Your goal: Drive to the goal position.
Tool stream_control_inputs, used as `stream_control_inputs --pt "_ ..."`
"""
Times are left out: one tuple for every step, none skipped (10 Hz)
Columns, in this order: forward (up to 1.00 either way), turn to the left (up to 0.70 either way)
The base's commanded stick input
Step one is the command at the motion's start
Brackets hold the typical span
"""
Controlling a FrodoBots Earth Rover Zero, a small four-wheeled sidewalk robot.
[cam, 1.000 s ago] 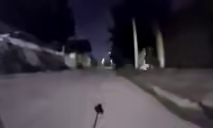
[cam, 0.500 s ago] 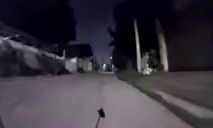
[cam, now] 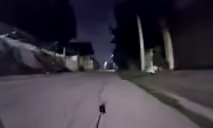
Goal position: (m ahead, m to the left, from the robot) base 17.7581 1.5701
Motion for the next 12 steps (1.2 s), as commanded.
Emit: stream_control_inputs --pt "1.00 0.00" --pt "1.00 0.00" --pt "1.00 0.00" --pt "1.00 0.00" --pt "1.00 0.00" --pt "1.00 0.00" --pt "1.00 0.00" --pt "1.00 0.00" --pt "1.00 0.00" --pt "1.00 -0.40" --pt "1.00 -0.40" --pt "1.00 -0.40"
